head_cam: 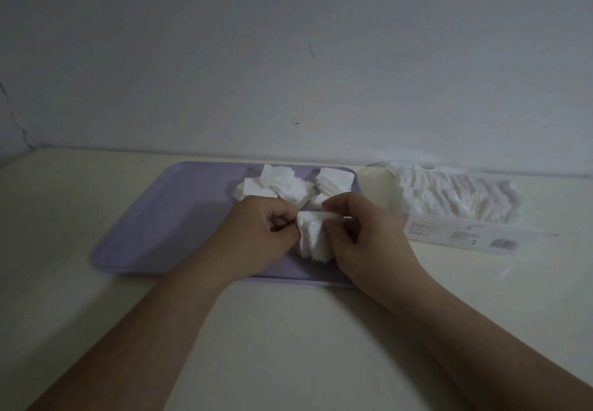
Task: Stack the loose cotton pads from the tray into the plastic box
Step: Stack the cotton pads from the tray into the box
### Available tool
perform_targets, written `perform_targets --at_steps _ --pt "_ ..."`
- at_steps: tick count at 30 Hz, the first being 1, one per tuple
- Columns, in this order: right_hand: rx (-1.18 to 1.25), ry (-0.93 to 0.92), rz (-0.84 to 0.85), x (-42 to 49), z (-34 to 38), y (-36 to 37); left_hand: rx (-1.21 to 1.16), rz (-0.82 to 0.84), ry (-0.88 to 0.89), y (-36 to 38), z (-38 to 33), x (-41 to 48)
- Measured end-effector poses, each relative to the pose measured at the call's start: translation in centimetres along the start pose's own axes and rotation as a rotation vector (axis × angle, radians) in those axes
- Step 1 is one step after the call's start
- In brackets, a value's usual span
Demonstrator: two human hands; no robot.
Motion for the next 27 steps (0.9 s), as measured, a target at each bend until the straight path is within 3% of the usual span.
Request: perform_targets --at_steps 8,17,21,27 --pt "0.000 0.052 0.072 -0.3 0.6 -0.3 -0.048 0.225 -0.090 -0.8 -0.5 -0.1" --pt "0.135 0.176 0.170 -0.3 1.3 -0.4 -0.083 0.195 -0.013 0.9 0.4 0.2" --pt "0.196 0.155 0.201 -0.3 1.3 -0.6 0.050 0.113 -0.021 0.6 1.5 0.7" --pt "0.358 0.173 0.356 -0.2 0.8 -0.7 0.048 0.136 0.024 1.0 1.5 0.3"
Point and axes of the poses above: each hand's wrist, its own x-axis towards the middle knuckle, its own y-axis out of the palm, z = x × y, the point moved 1 cm from there along x, towards the middle knuckle, and after that the axes turned 5 degrees about -x, right-handed, at the moved point
